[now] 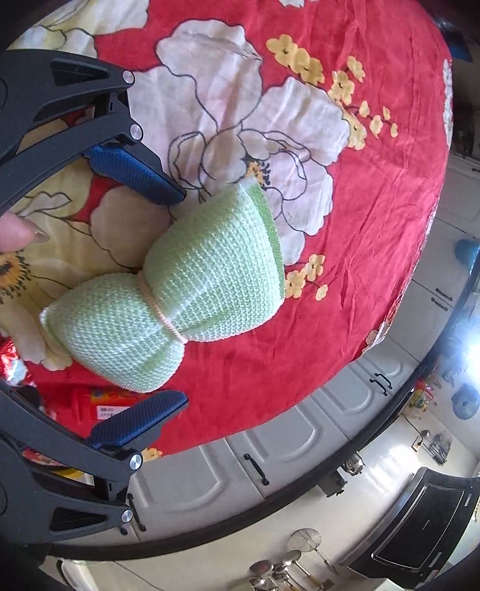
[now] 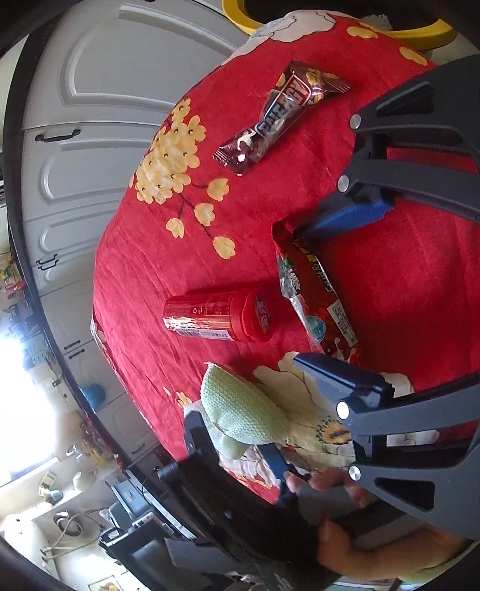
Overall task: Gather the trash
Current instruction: 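Move both open tools back over the table toward the remaining wrappers, then grasp the green bow pillow with the left tool while the right tool grasps the red wrapper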
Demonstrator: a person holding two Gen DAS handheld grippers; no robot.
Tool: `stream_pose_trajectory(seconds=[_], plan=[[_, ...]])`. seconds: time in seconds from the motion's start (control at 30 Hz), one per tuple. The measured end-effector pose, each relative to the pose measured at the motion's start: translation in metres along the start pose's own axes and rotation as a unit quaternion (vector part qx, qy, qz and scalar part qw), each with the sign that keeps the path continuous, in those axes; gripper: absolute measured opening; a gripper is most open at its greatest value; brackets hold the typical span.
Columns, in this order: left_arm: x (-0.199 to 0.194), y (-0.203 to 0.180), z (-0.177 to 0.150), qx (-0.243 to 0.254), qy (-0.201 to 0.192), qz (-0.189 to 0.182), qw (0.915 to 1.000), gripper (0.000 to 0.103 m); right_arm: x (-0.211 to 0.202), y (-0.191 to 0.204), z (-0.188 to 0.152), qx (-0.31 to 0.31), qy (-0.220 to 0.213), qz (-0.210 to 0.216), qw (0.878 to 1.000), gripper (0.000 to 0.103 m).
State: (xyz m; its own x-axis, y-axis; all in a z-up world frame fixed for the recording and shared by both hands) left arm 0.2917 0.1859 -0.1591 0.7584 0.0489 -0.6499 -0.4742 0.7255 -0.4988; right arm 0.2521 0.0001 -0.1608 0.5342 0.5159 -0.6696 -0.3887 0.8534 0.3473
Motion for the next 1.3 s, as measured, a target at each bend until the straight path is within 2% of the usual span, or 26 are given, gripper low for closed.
stream_pose_trajectory(seconds=[0.03,0.07,0.17,0.23,0.33,0.4,0.57,0.6,0.63,0.93,1.0,1.3], plan=[[0.002,0.000,0.000,0.006,-0.002,0.006,1.0000,0.092,0.000,0.000,0.000,-0.001,0.000,0.001,1.000,0.056],[0.003,-0.001,0.000,0.012,-0.005,0.012,0.9998,0.090,-0.002,0.000,-0.002,-0.005,-0.001,0.003,1.000,0.050],[0.004,0.001,0.000,0.028,-0.012,0.028,0.9991,0.074,-0.005,0.000,-0.007,-0.008,0.000,0.011,1.000,0.043],[0.003,0.002,0.000,0.032,-0.013,0.027,0.9990,0.069,-0.008,0.000,-0.009,-0.016,-0.001,0.011,1.000,0.040],[0.002,0.003,-0.001,0.033,-0.012,0.020,0.9992,0.061,-0.014,-0.001,-0.015,-0.018,-0.002,0.016,1.000,0.038],[-0.001,0.004,-0.002,0.033,-0.011,0.013,0.9993,0.055,-0.018,-0.002,-0.018,-0.017,-0.001,0.024,1.000,0.030],[-0.009,0.007,-0.006,0.021,-0.004,-0.010,0.9997,0.045,-0.026,-0.002,-0.025,-0.019,-0.001,0.035,0.999,0.026],[-0.010,0.007,-0.007,0.018,-0.003,-0.014,0.9997,0.044,-0.028,-0.003,-0.027,-0.017,0.000,0.039,0.999,0.023],[-0.013,0.008,-0.008,0.017,-0.002,-0.020,0.9997,0.043,-0.028,-0.002,-0.027,-0.016,0.002,0.046,0.999,0.010],[-0.038,0.003,-0.018,0.047,-0.004,-0.043,0.9980,0.036,-0.046,-0.004,-0.033,-0.026,-0.012,0.043,0.999,0.009],[-0.045,0.001,-0.021,0.053,-0.005,-0.049,0.9974,0.031,-0.049,-0.003,-0.031,-0.026,-0.015,0.044,0.999,0.009],[-0.078,-0.028,-0.033,0.099,-0.015,-0.082,0.9916,0.024,-0.079,-0.007,-0.025,-0.035,-0.045,0.044,0.997,0.008]])
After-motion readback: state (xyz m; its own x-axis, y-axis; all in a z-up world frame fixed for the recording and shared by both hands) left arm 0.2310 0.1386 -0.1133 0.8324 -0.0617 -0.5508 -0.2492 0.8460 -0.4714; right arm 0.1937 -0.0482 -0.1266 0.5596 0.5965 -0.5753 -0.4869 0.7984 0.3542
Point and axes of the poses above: each gripper's, at about its wrist camera, not at the fingertips, and x roughly the way its jaws point, y to its left, z to its top, the point moved 7 cm from there along x, roughly the way its jaws point, and after that the axes turned 5 degrees about -y, right-handed, at the moved point
